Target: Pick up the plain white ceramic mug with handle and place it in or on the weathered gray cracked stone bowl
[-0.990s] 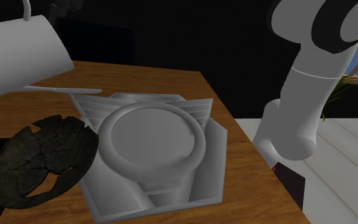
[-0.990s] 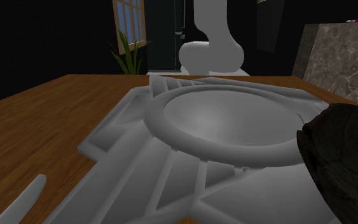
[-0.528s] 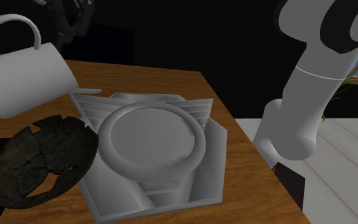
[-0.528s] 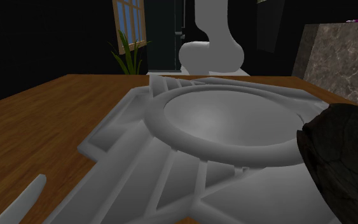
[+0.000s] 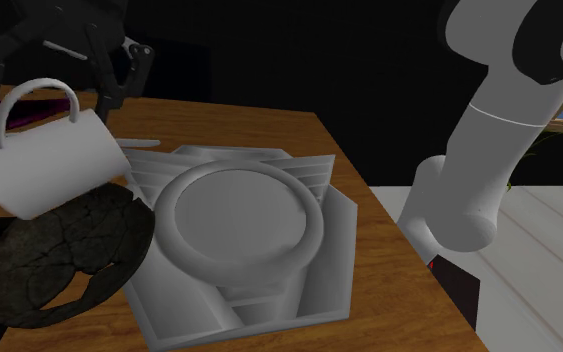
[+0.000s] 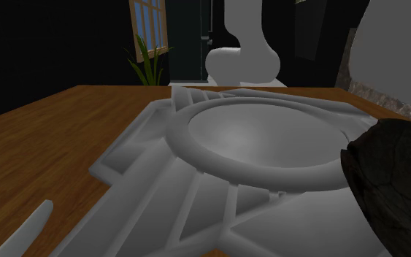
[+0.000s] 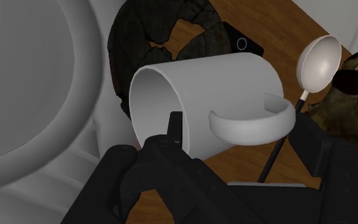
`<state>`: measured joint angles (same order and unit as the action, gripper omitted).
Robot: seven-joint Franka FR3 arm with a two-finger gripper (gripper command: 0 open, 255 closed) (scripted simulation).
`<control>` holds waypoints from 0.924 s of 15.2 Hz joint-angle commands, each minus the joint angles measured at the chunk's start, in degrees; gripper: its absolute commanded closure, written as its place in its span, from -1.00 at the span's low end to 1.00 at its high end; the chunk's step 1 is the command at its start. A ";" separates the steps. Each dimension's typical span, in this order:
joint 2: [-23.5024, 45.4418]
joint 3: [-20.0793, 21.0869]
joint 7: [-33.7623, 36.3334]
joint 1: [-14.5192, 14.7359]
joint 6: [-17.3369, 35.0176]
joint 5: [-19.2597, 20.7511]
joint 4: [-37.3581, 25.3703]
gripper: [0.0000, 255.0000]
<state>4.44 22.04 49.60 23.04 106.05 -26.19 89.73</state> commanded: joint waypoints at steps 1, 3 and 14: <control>-0.25 0.02 -0.67 0.00 1.36 -0.29 1.71 1.00; -0.46 0.04 -1.38 0.01 2.73 -0.58 3.43 1.00; -0.63 0.07 -2.20 0.02 4.34 -0.93 5.38 -1.00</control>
<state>3.81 22.10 47.40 23.07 110.39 -27.12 95.11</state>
